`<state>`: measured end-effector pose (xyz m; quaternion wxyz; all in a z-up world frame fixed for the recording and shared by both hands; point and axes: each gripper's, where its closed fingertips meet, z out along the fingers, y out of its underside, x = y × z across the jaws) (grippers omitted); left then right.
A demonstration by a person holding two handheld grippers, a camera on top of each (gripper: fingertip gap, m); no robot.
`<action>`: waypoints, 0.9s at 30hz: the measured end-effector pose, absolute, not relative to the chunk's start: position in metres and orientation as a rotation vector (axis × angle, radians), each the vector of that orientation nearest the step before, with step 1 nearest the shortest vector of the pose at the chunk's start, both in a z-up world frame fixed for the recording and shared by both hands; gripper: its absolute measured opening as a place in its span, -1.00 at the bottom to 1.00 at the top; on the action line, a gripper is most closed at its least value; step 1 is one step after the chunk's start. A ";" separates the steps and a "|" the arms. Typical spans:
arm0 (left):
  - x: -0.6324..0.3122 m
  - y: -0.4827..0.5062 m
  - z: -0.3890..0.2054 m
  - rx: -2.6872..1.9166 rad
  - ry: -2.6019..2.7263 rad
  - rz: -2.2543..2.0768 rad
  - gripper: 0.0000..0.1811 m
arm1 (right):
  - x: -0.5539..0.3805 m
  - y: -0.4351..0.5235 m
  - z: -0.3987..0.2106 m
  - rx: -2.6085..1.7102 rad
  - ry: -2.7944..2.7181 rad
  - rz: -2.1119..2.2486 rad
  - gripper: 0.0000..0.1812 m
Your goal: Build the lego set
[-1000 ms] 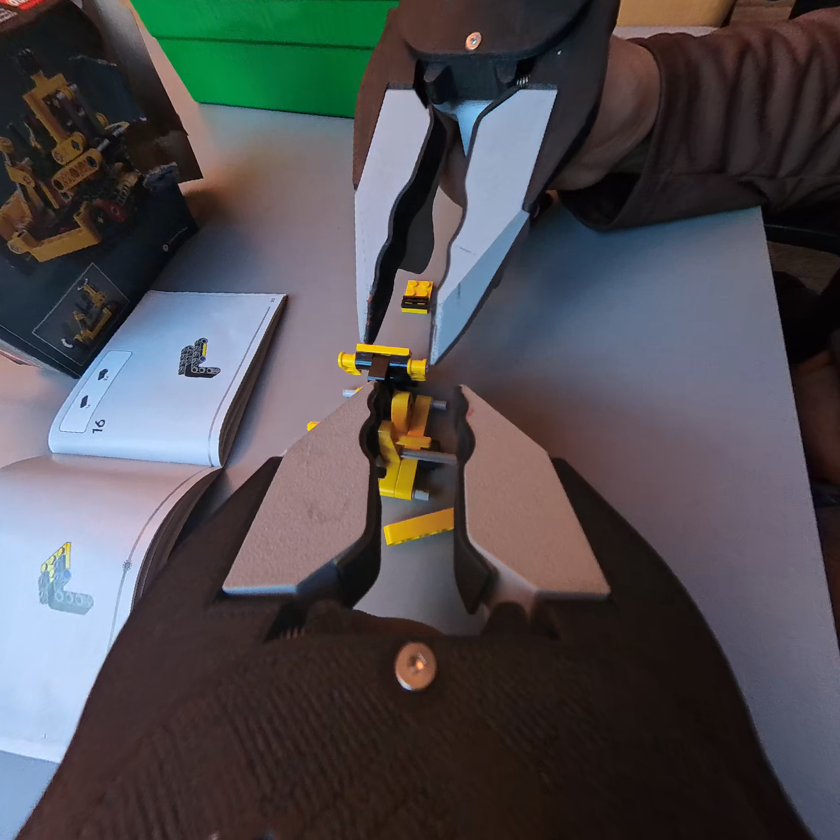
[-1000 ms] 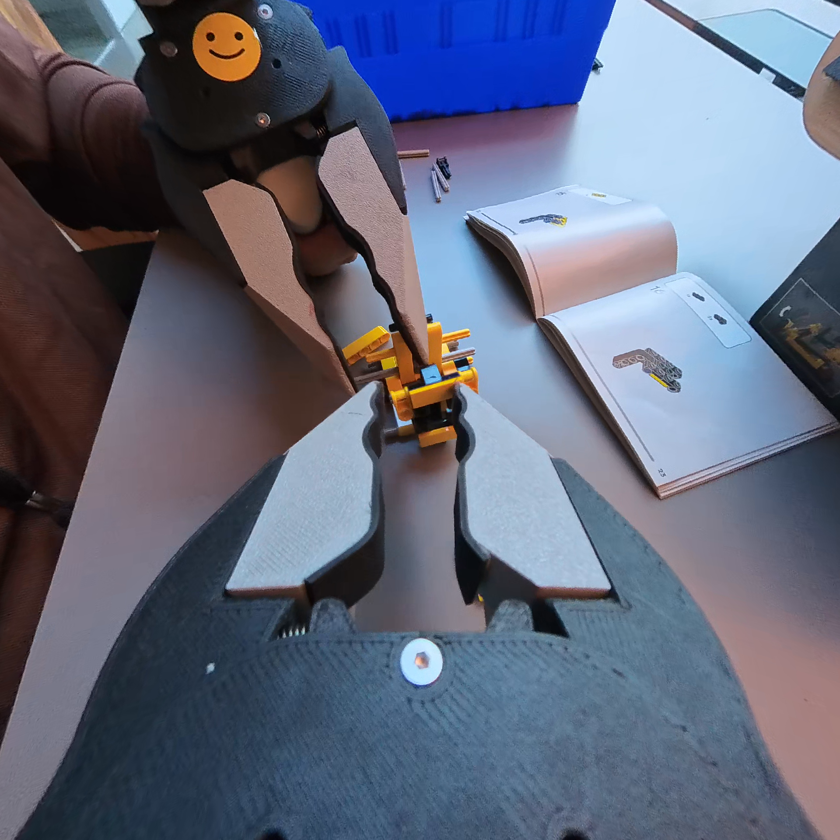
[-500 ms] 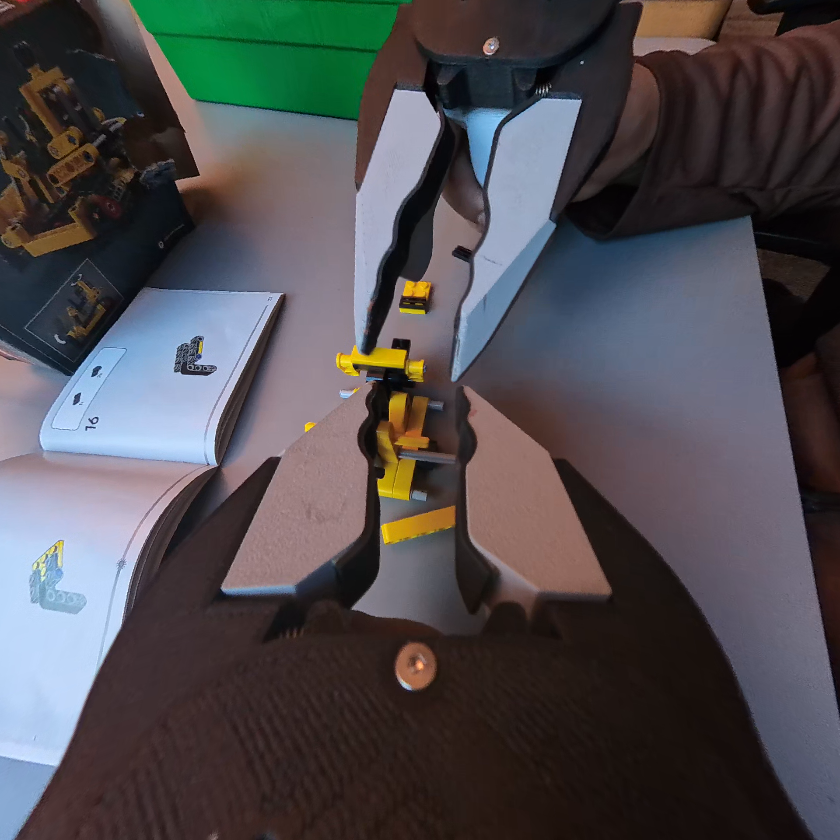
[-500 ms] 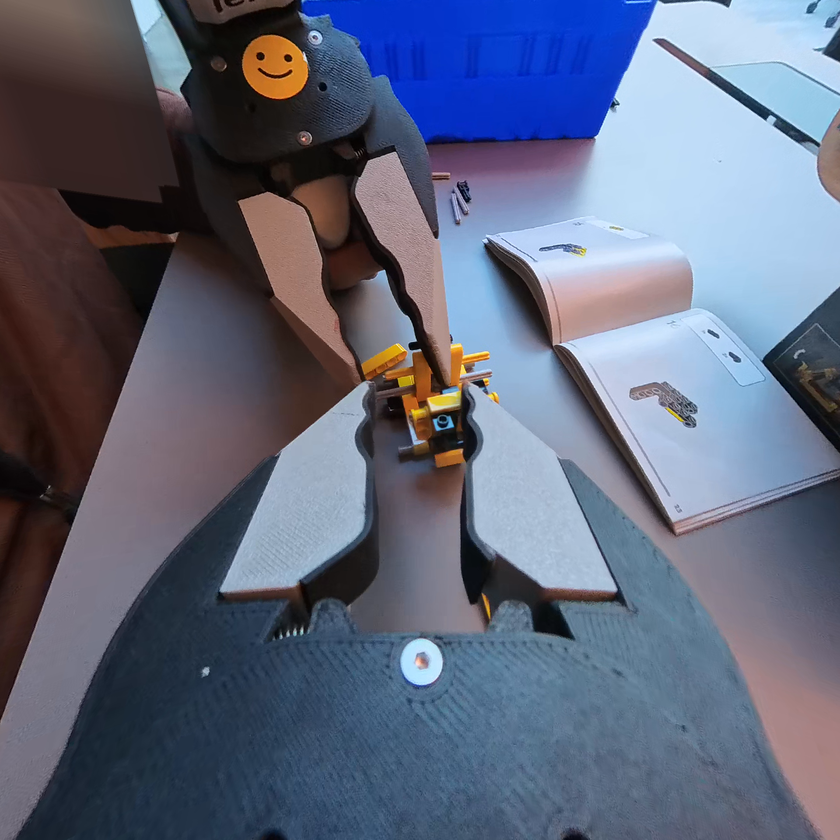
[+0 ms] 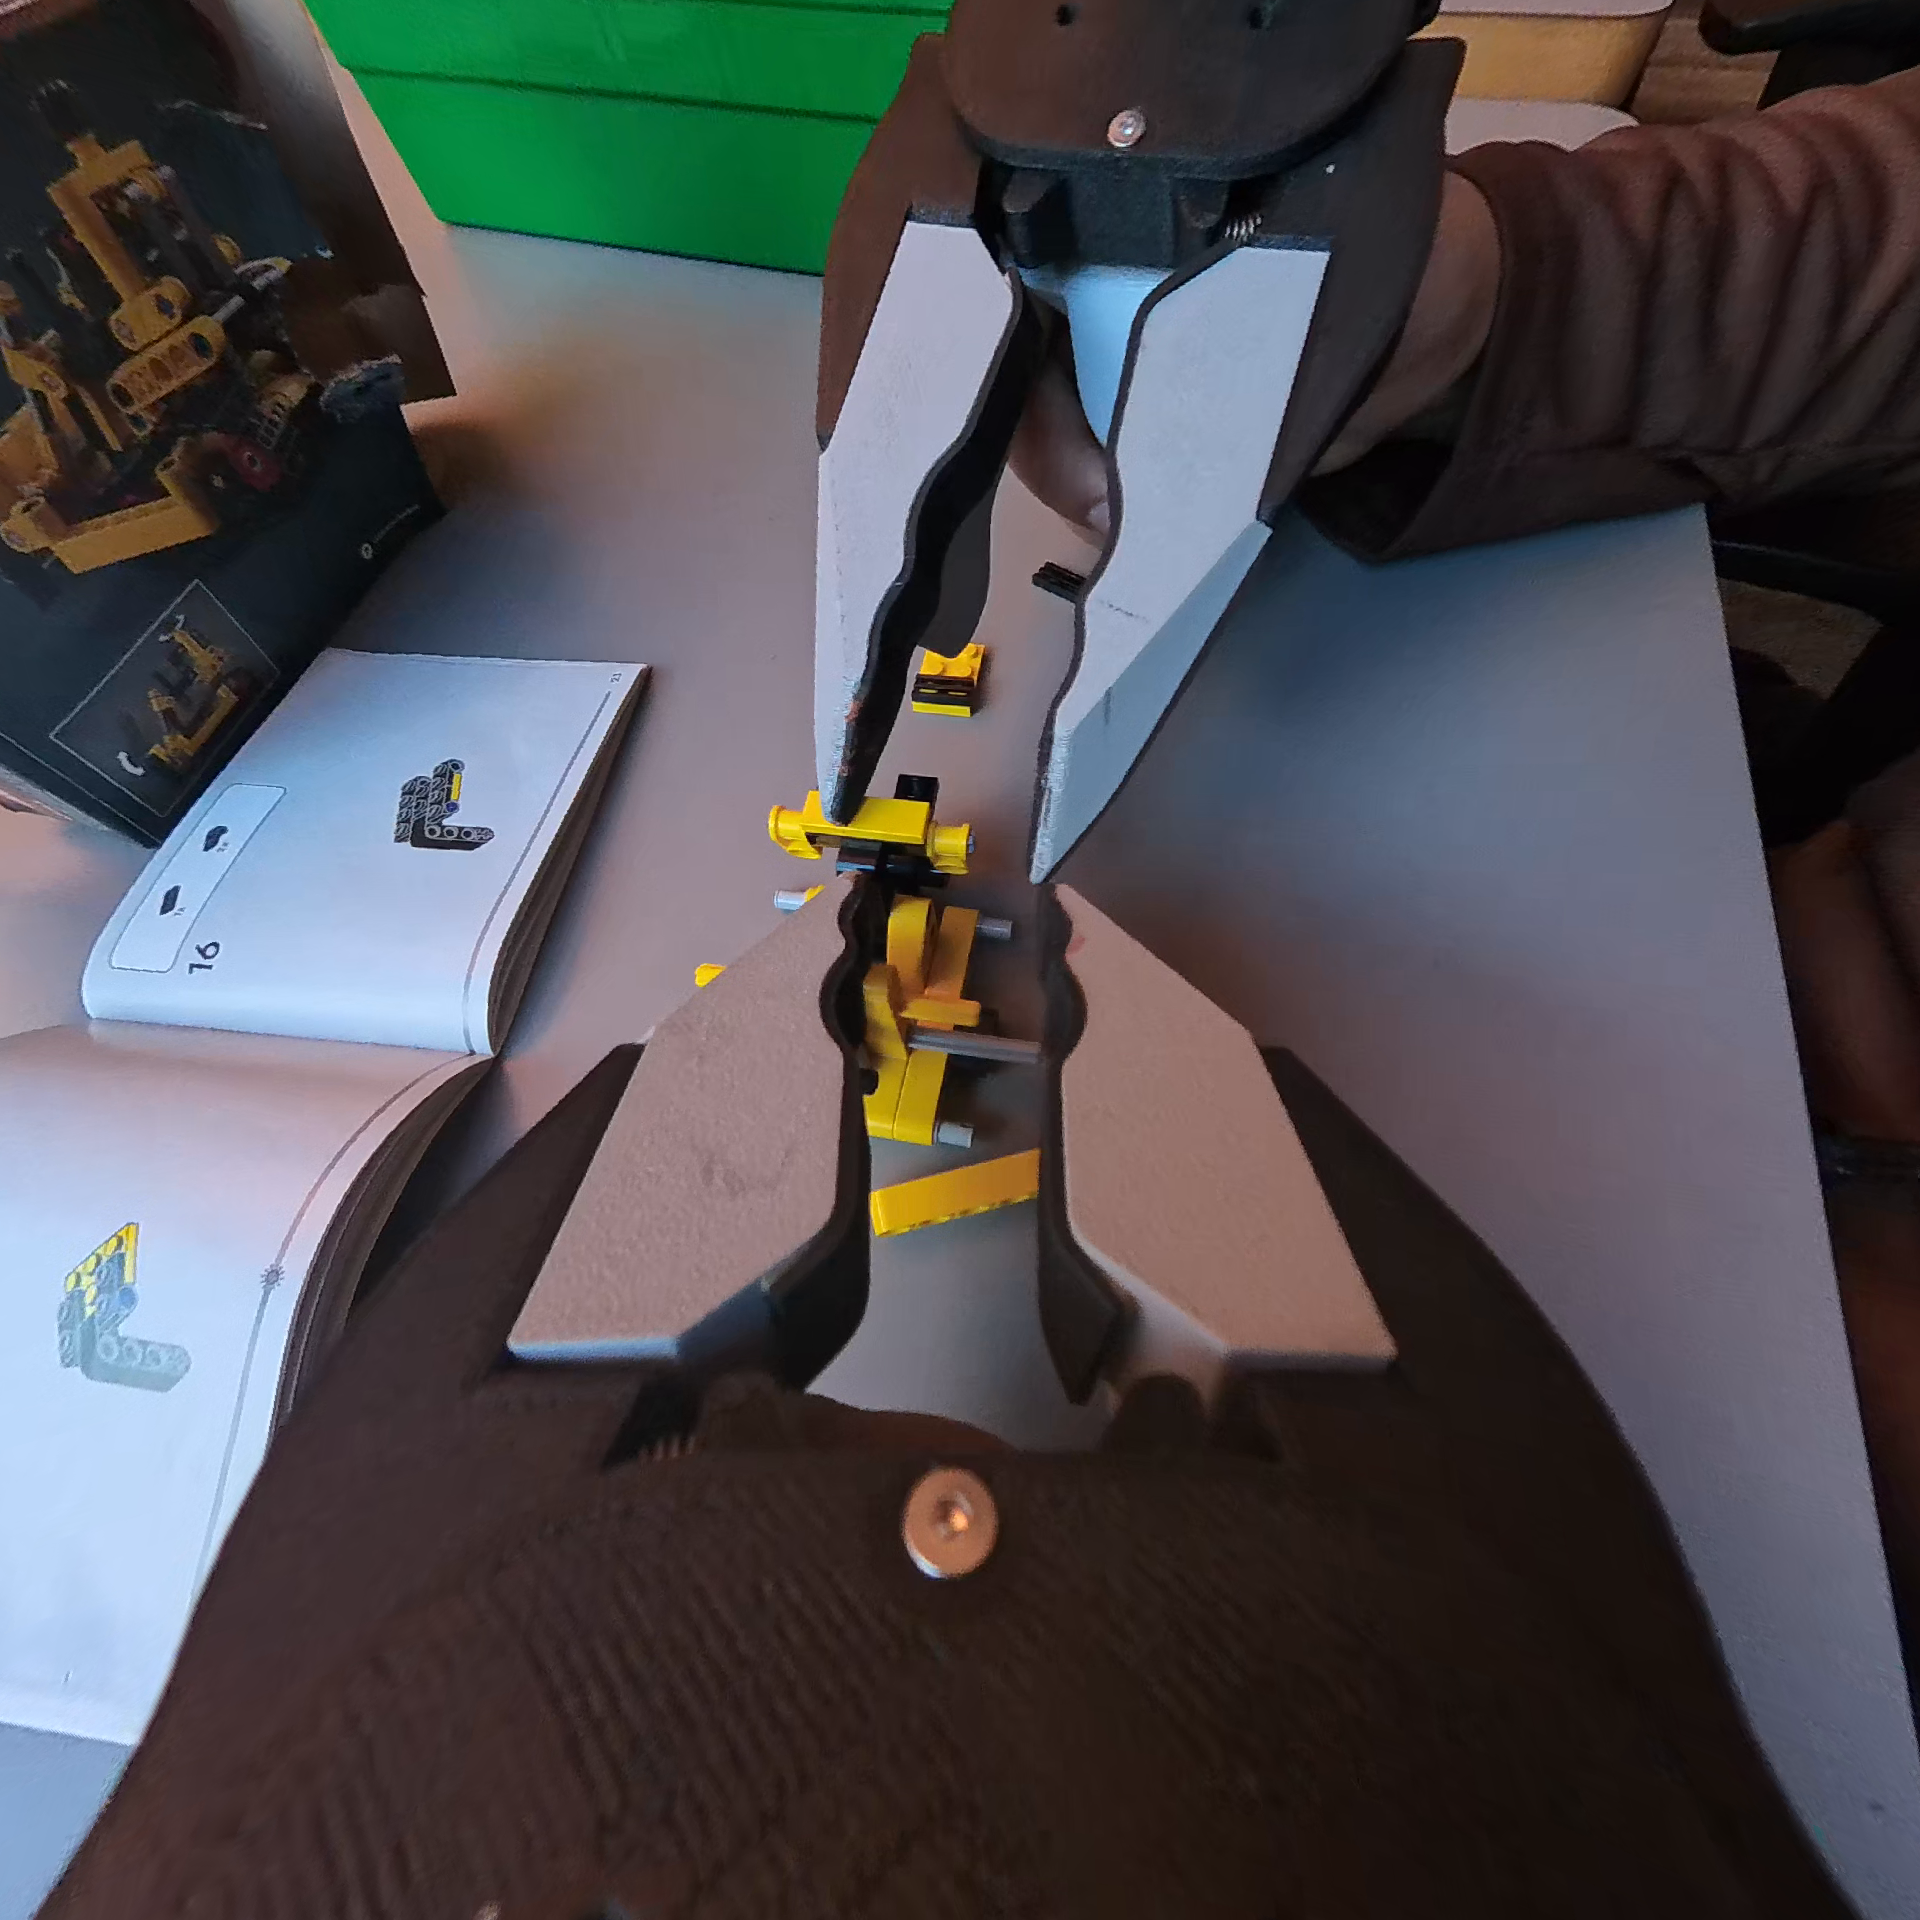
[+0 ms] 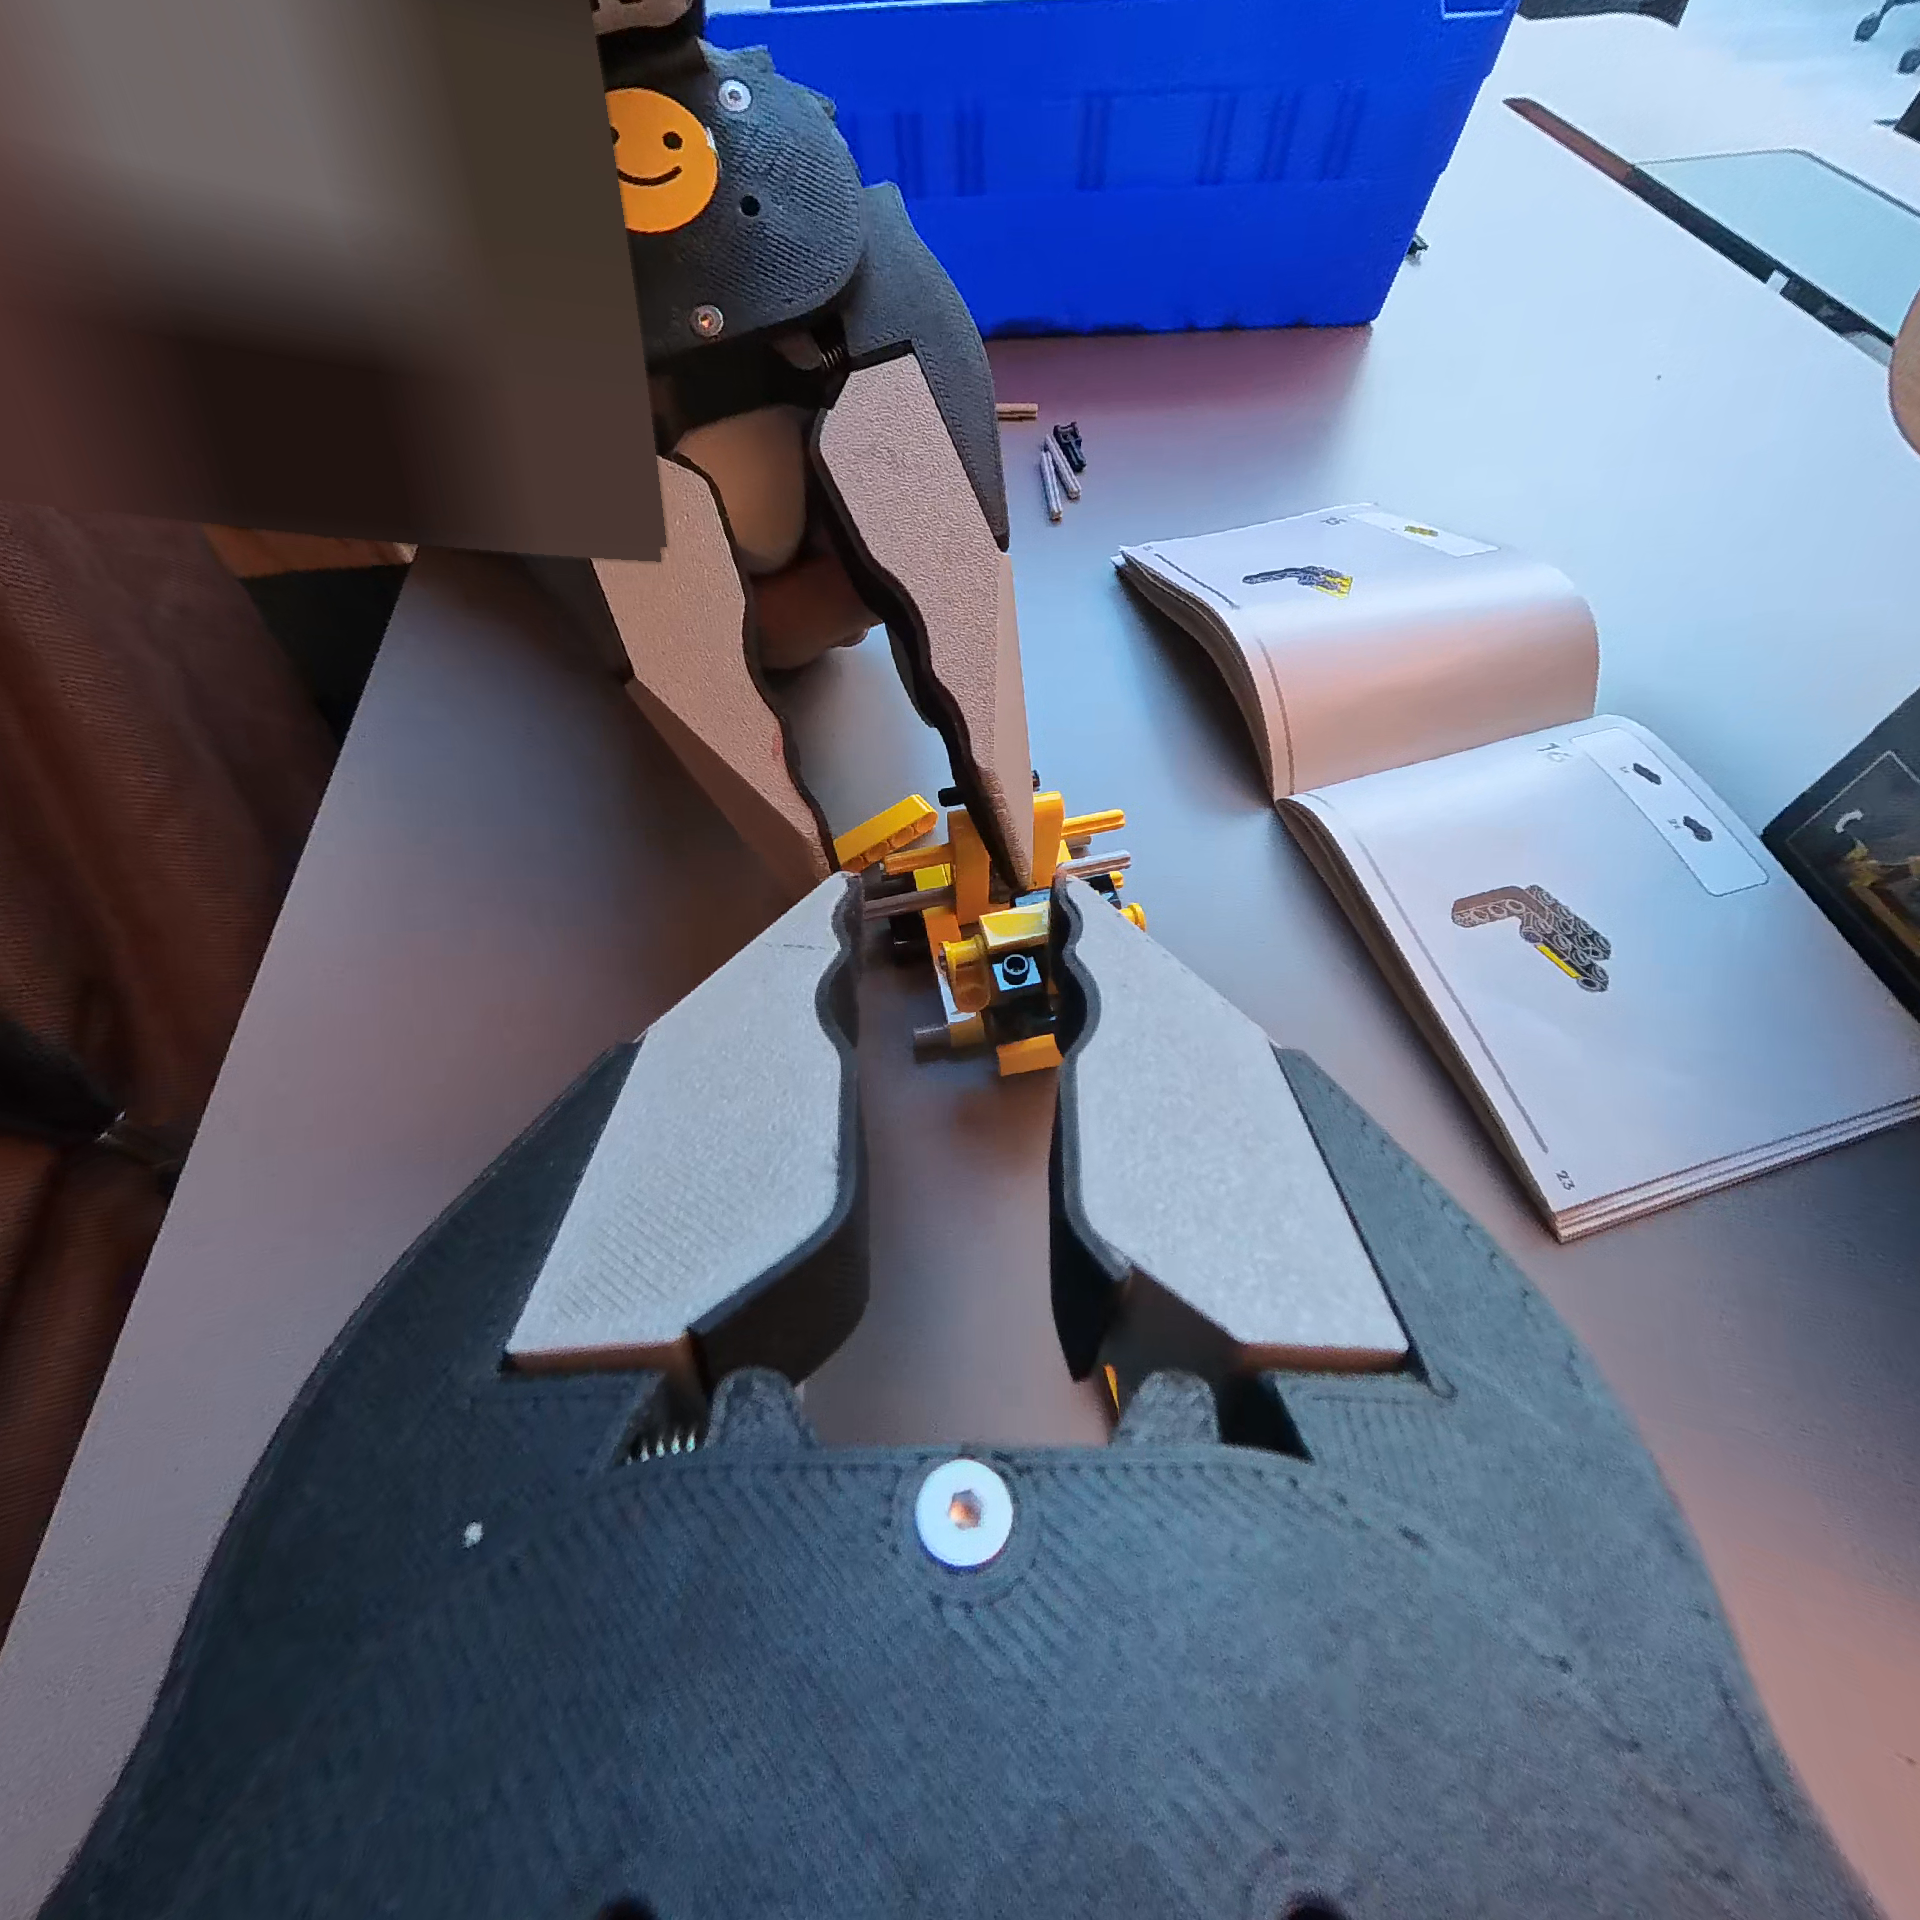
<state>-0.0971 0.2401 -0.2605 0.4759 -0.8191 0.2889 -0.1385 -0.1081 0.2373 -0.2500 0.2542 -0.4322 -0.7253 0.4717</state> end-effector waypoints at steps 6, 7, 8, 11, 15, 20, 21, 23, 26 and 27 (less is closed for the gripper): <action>-0.097 0.239 -0.259 -2.000 0.695 -0.384 -0.67 | -0.107 0.236 -0.249 -1.189 -1.966 1.330 -0.63; -0.097 0.239 -0.258 -1.996 0.691 -0.393 -0.66 | -0.107 0.236 -0.249 -1.192 -1.965 1.336 -0.63; -0.097 0.239 -0.257 -1.991 0.692 -0.403 -0.66 | -0.107 0.236 -0.248 -1.193 -1.966 1.339 -0.62; -0.097 0.238 -0.256 -1.987 0.683 -0.429 -0.65 | -0.107 0.237 -0.248 -1.189 -1.965 1.331 -0.61; -0.099 0.239 -0.250 -1.966 0.646 -0.494 -0.63 | -0.108 0.238 -0.249 -1.187 -1.962 1.311 -0.64; -0.103 0.240 -0.244 -1.947 0.585 -0.576 -0.65 | -0.107 0.238 -0.249 -1.182 -1.963 1.305 -0.64; -0.104 0.239 -0.241 -1.932 0.584 -0.589 -0.68 | -0.107 0.238 -0.249 -1.182 -1.964 1.308 -0.63; -0.109 0.234 -0.241 -1.923 0.608 -0.597 -0.68 | -0.107 0.238 -0.249 -1.179 -1.966 1.302 -0.63; -0.121 0.228 -0.241 -1.932 0.591 -0.582 -0.67 | -0.107 0.238 -0.249 -1.175 -1.966 1.304 -0.63; -0.124 0.226 -0.239 -1.924 0.575 -0.593 -0.68 | -0.107 0.238 -0.249 -1.174 -1.966 1.306 -0.63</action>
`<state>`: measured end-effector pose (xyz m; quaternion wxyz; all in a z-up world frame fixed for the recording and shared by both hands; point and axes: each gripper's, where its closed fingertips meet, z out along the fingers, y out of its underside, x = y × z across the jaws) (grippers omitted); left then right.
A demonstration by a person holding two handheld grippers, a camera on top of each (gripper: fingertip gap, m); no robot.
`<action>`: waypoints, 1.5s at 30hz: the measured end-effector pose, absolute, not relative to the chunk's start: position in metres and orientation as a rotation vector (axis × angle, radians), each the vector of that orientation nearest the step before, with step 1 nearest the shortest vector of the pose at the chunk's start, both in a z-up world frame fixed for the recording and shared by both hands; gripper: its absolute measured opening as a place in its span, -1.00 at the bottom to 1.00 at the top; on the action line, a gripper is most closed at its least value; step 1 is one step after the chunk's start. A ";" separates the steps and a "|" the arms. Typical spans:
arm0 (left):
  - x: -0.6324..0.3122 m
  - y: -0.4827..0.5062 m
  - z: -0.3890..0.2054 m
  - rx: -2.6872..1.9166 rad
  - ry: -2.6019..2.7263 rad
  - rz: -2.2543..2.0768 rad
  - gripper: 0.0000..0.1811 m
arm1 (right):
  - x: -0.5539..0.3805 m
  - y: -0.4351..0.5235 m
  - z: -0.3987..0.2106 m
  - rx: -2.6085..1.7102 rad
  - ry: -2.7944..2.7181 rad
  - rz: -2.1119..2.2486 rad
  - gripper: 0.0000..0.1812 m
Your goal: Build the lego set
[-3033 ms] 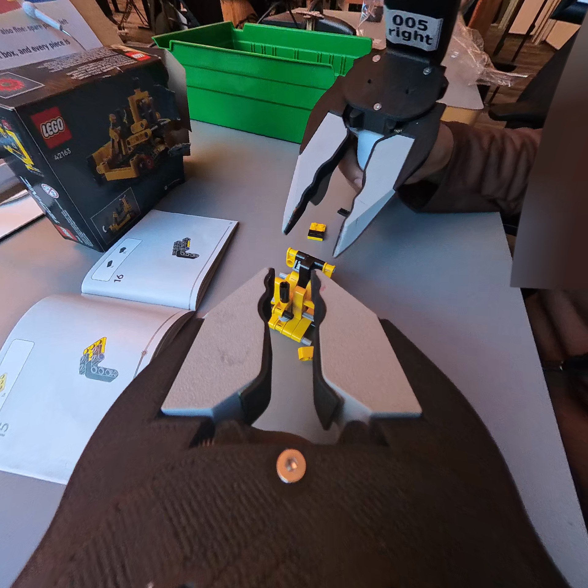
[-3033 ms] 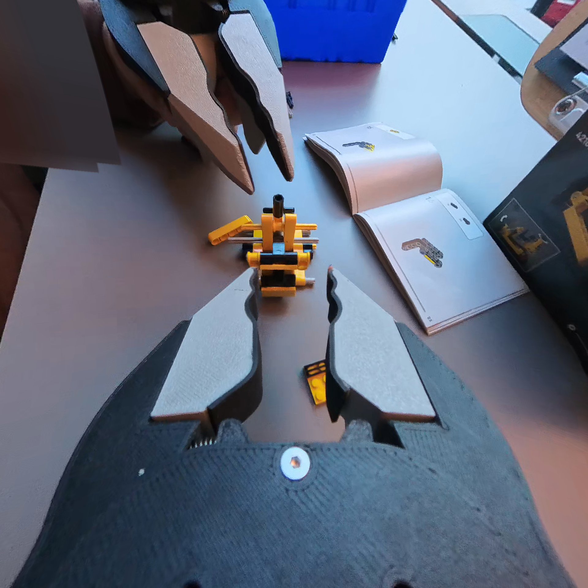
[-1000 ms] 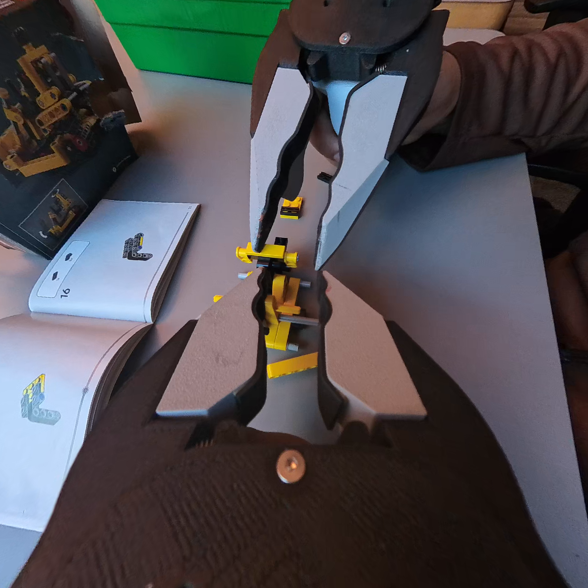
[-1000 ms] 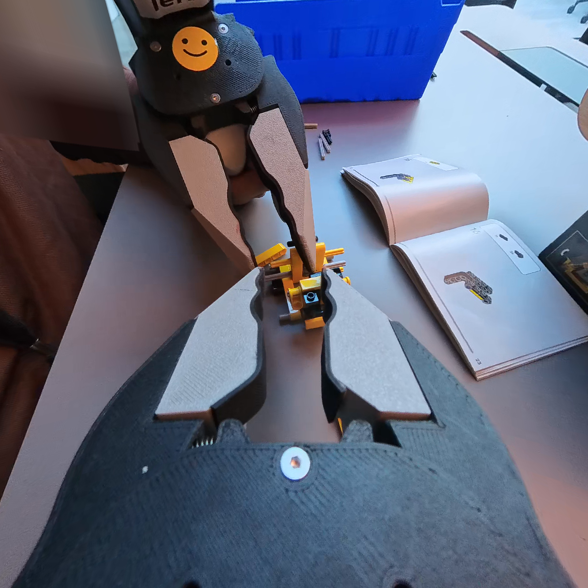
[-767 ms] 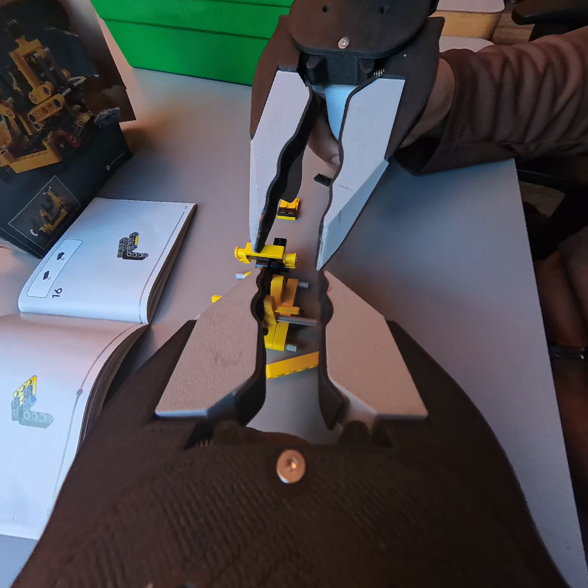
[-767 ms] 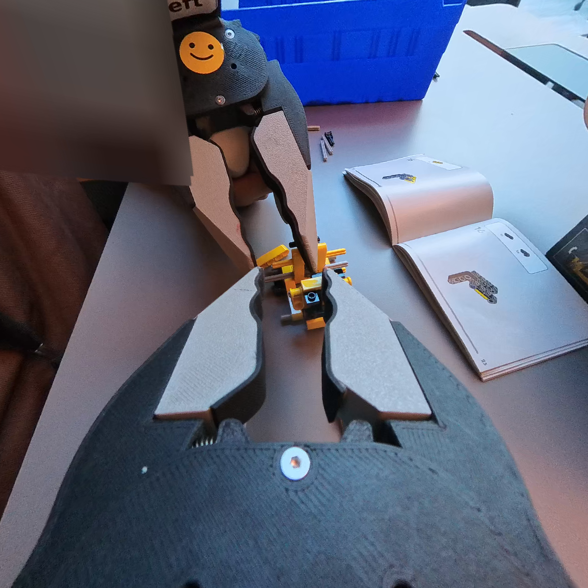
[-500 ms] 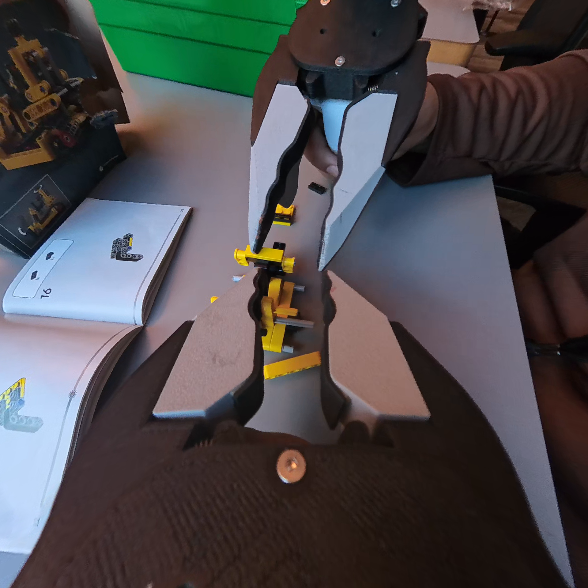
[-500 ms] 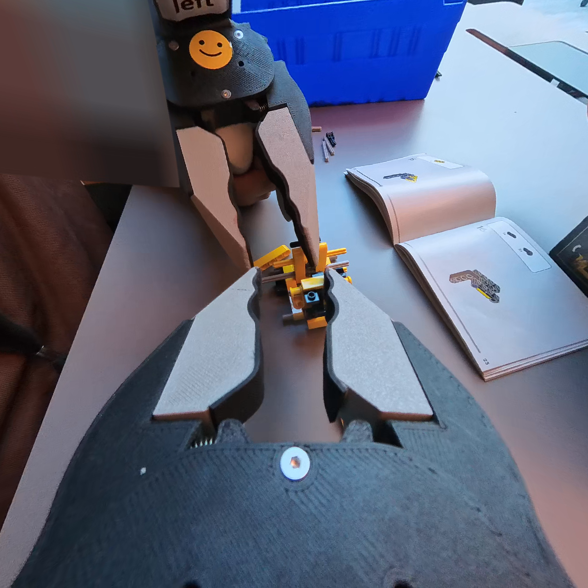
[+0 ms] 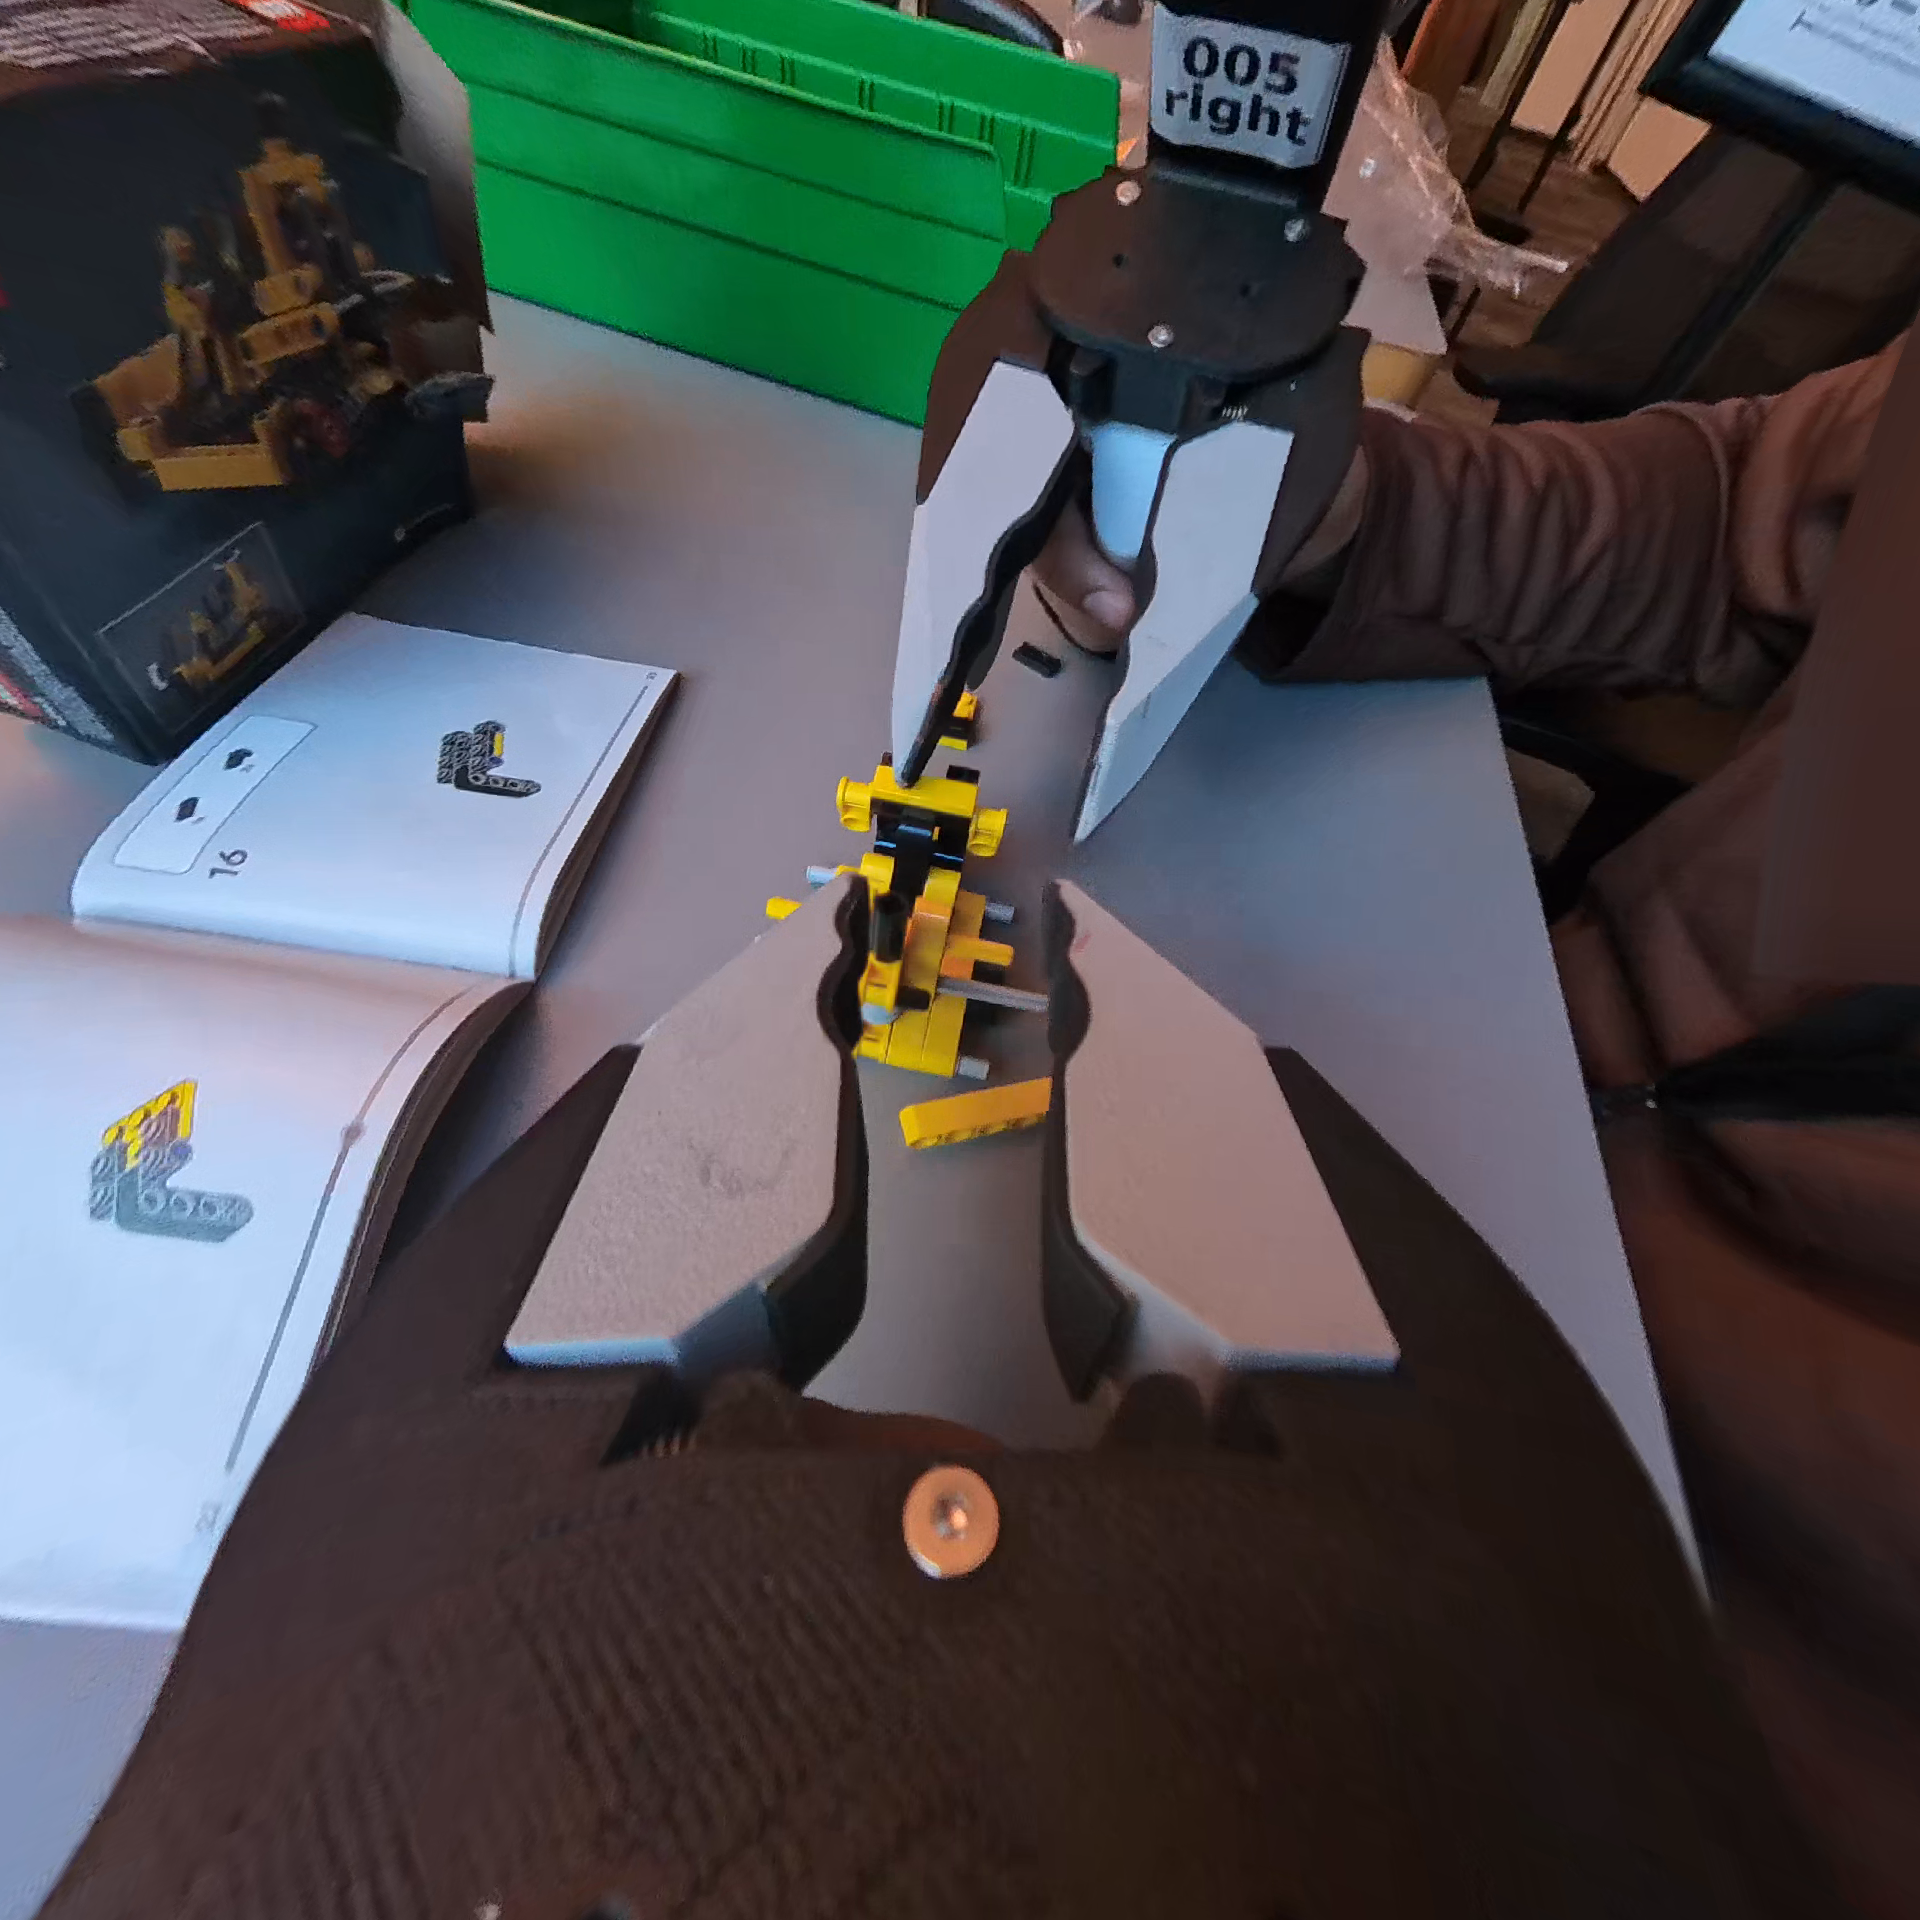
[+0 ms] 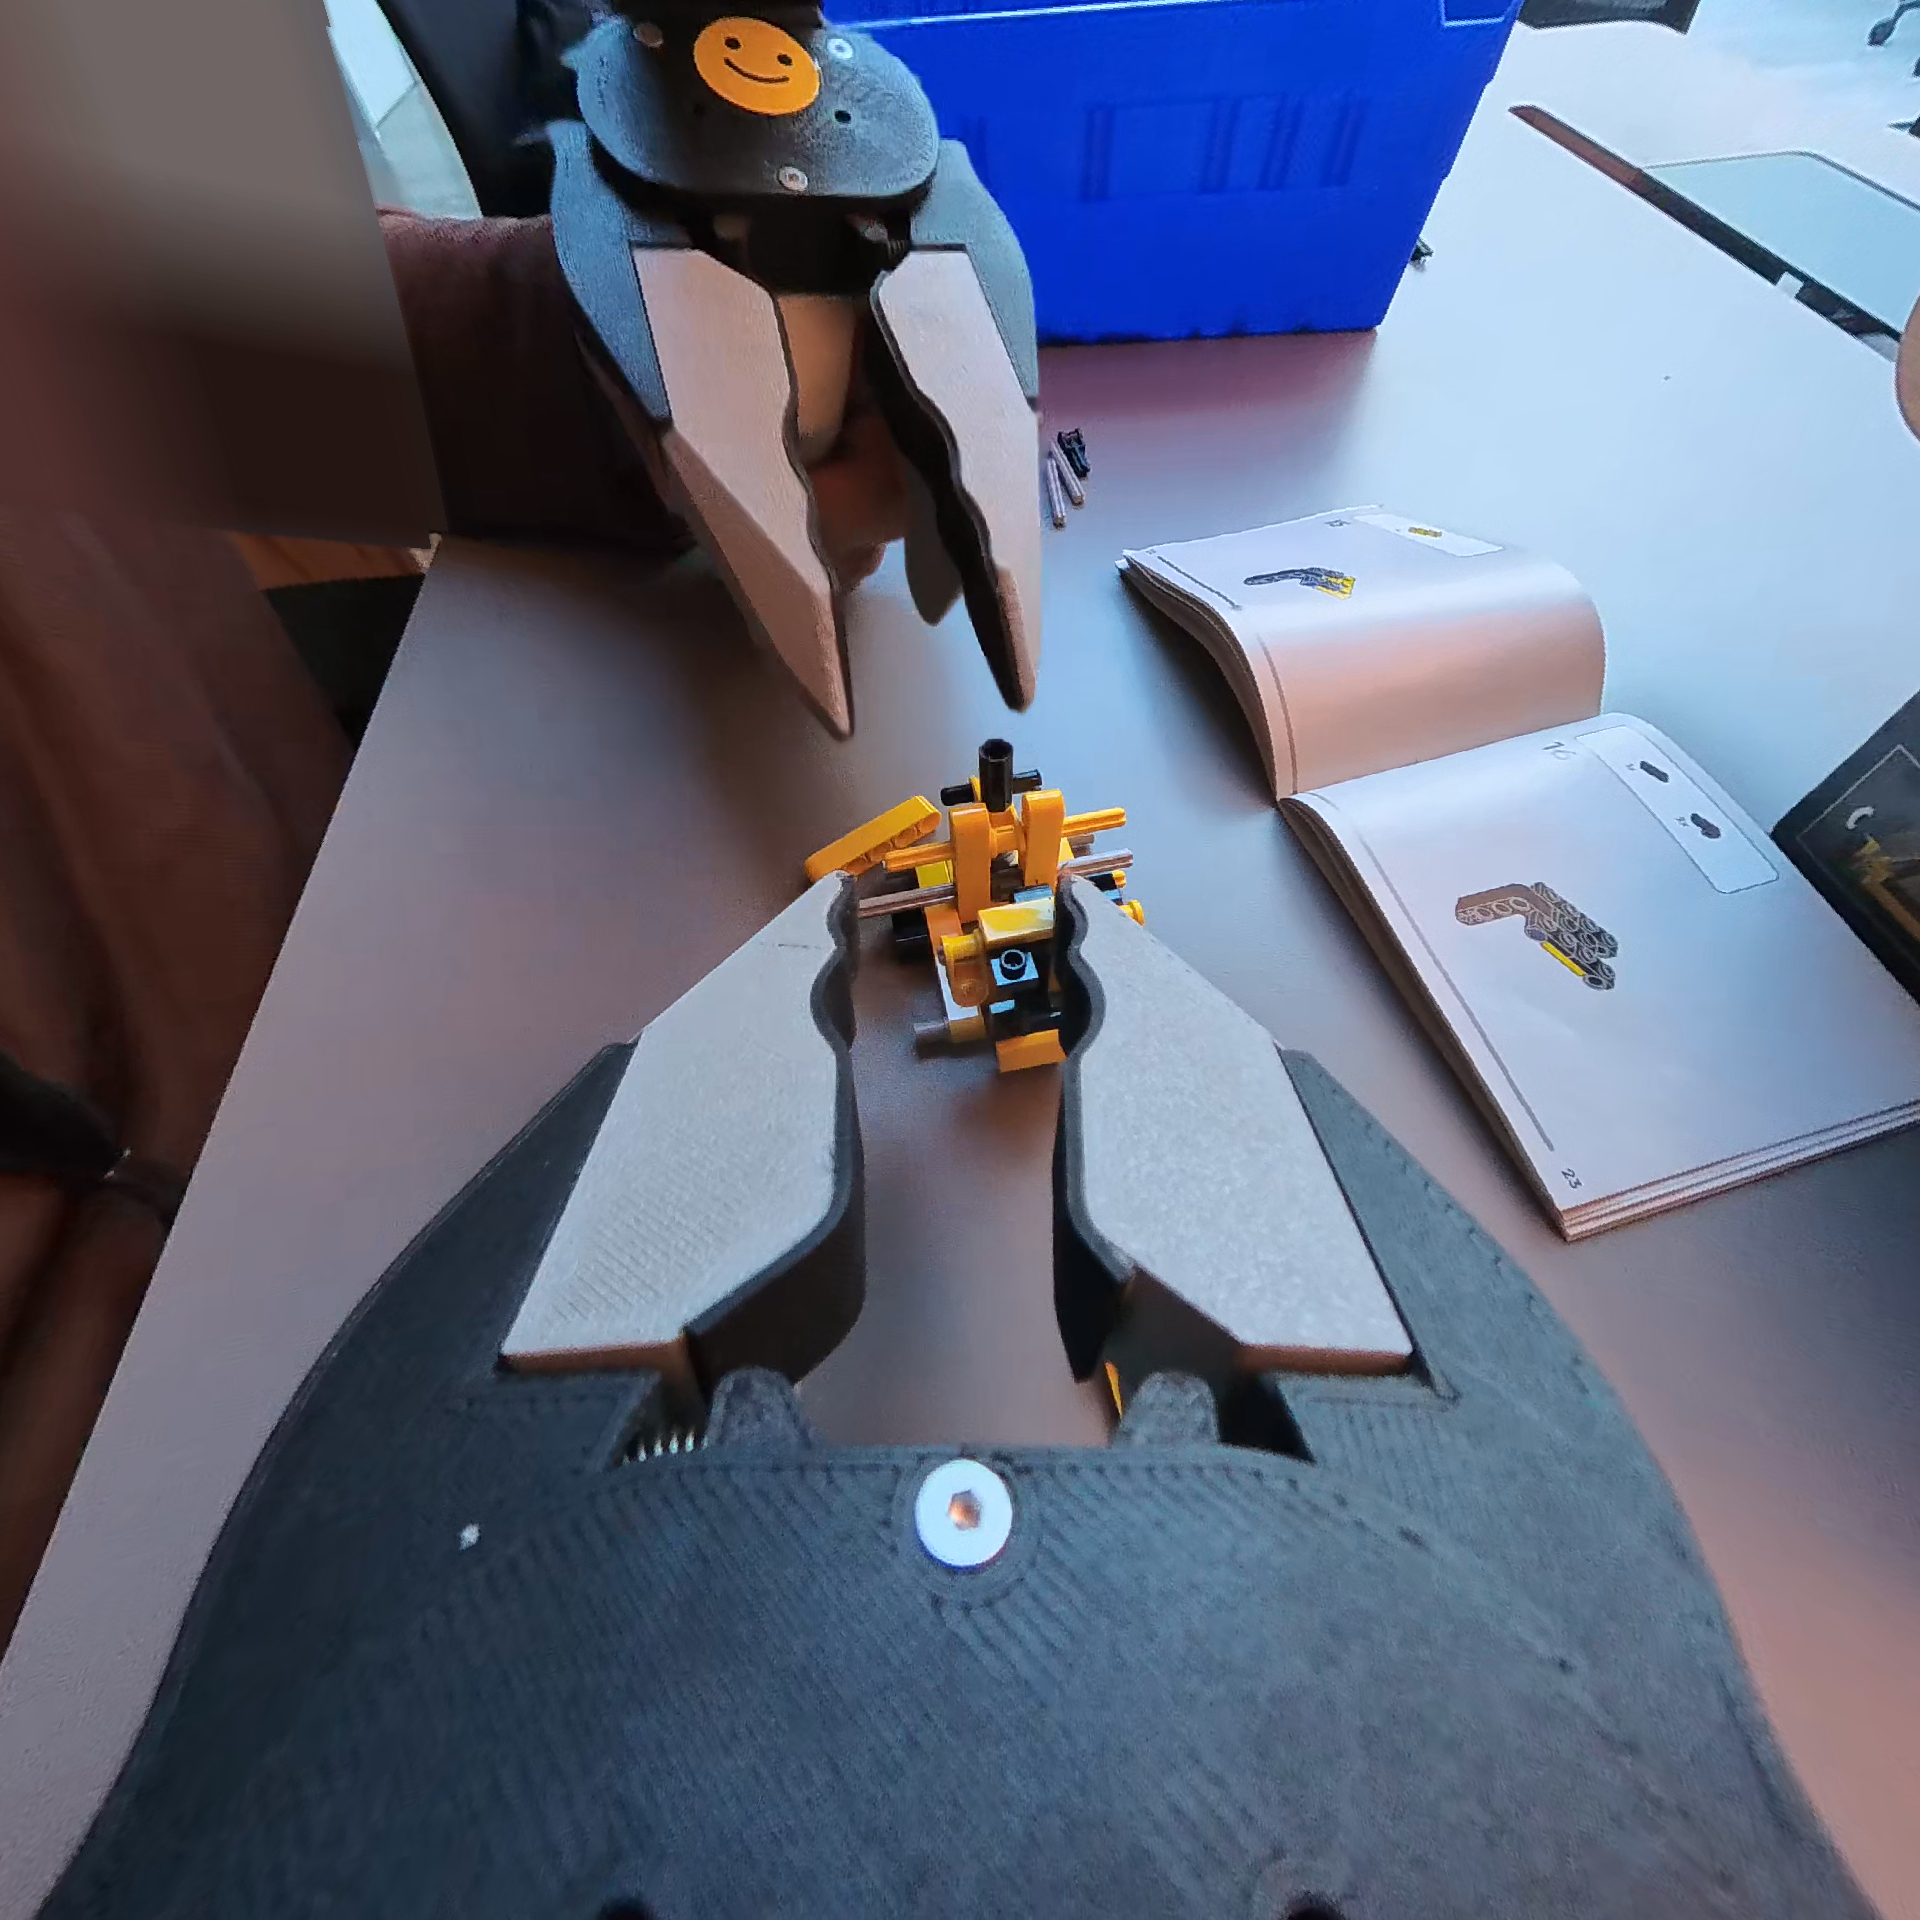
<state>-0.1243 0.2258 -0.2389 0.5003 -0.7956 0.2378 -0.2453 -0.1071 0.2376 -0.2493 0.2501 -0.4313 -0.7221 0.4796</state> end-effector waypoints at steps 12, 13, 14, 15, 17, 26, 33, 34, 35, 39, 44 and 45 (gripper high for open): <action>-0.127 0.214 -0.234 -1.905 0.518 -0.641 -0.70 | -0.107 0.237 -0.250 -1.131 -1.985 1.262 -0.61; -0.127 0.215 -0.230 -1.893 0.496 -0.663 -0.71 | -0.107 0.237 -0.251 -1.129 -1.986 1.260 -0.61; -0.127 0.215 -0.228 -1.885 0.486 -0.677 -0.71 | -0.107 0.237 -0.251 -1.128 -1.986 1.259 -0.62; -0.128 0.215 -0.227 -1.883 0.482 -0.672 -0.72 | -0.107 0.237 -0.251 -1.127 -1.986 1.262 -0.62; -0.136 0.219 -0.229 -1.895 0.468 -0.602 -0.73 | -0.108 0.237 -0.250 -1.132 -1.983 1.276 -0.62; -0.128 0.226 -0.236 -1.924 0.468 -0.585 -0.77 | -0.107 0.237 -0.250 -1.130 -1.981 1.268 -0.61; -0.126 0.230 -0.237 -1.920 0.482 -0.546 -0.78 | -0.108 0.237 -0.251 -1.125 -1.981 1.256 -0.62; -0.126 0.231 -0.237 -1.921 0.483 -0.543 -0.78 | -0.108 0.237 -0.251 -1.126 -1.981 1.257 -0.62; -0.127 0.231 -0.237 -1.921 0.482 -0.539 -0.78 | -0.108 0.238 -0.251 -1.126 -1.981 1.257 -0.62; -0.126 0.233 -0.238 -1.921 0.501 -0.519 -0.78 | -0.107 0.237 -0.251 -1.108 -1.988 1.234 -0.61; -0.125 0.239 -0.243 -1.927 0.574 -0.397 -0.79 | -0.107 0.236 -0.252 -1.076 -2.002 1.200 -0.56; -0.125 0.240 -0.243 -1.930 0.578 -0.387 -0.79 | -0.107 0.236 -0.253 -1.068 -2.002 1.192 -0.56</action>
